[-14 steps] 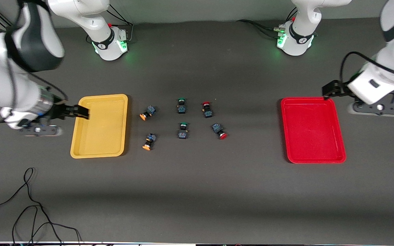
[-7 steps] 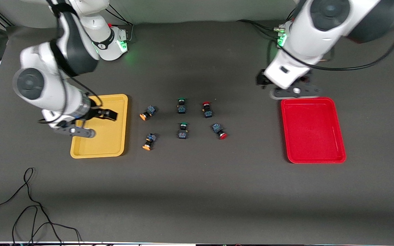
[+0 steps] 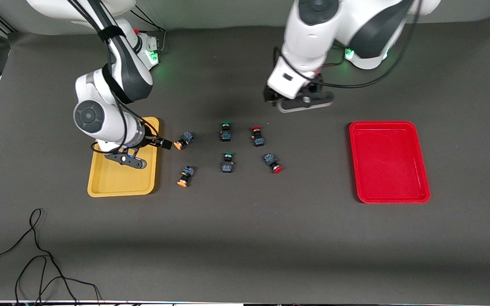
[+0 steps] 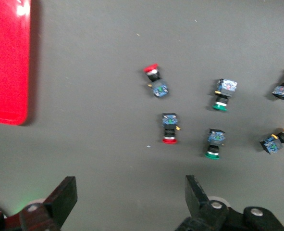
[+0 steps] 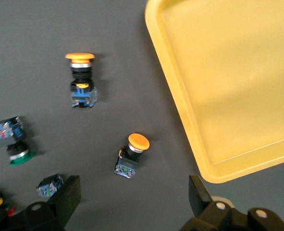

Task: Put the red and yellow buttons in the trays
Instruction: 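Move both grippers from rest toward the orange and red buttons, then close both grippers on the orange and red buttons, then carry the orange and red buttons to the yellow and red trays, then open both grippers to drop the buttons into the trays, then move both grippers to the second orange and red buttons, then close both grippers on the second orange and red buttons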

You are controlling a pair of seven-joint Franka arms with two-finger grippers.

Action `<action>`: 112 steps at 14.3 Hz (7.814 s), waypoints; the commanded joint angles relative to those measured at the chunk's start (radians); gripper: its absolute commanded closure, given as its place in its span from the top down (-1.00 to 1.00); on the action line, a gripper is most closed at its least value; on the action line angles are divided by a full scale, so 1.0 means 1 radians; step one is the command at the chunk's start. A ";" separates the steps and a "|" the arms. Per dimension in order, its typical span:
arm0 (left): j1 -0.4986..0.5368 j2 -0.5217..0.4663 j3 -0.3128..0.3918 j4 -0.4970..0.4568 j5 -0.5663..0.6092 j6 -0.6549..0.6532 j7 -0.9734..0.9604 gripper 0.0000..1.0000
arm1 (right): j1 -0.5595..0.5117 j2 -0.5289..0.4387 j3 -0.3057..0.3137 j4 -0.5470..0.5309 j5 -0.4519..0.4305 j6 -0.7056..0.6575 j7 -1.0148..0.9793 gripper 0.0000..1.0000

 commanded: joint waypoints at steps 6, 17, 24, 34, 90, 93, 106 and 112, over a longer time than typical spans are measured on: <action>-0.102 0.164 0.017 -0.202 0.123 0.396 -0.193 1.00 | 0.100 0.065 -0.007 -0.157 0.016 0.255 0.204 1.00; -0.114 0.479 0.042 -0.174 0.244 0.714 -0.343 1.00 | 0.143 0.197 -0.006 -0.164 0.019 0.367 0.302 1.00; -0.131 0.519 0.045 -0.138 0.247 0.709 -0.340 0.93 | 0.144 0.199 -0.006 -0.177 0.019 0.365 0.301 0.74; -0.148 0.506 0.031 -0.141 0.243 0.605 -0.188 -0.47 | 0.157 0.197 -0.006 -0.185 0.020 0.370 0.301 0.10; 0.075 0.343 0.023 0.106 0.068 0.308 -0.113 1.00 | 0.405 0.272 -0.476 0.303 0.189 0.049 -0.155 1.00; 0.044 0.468 0.022 0.102 0.184 0.408 -0.234 1.00 | 0.442 0.358 -0.473 0.309 0.197 0.143 -0.121 1.00; 0.001 0.658 0.029 0.097 0.249 0.551 -0.299 0.22 | 0.519 0.483 -0.472 0.214 0.303 0.326 -0.109 0.02; 0.013 0.631 0.028 0.109 0.244 0.525 -0.293 -0.73 | 0.520 0.472 -0.461 0.208 0.352 0.319 -0.118 -0.68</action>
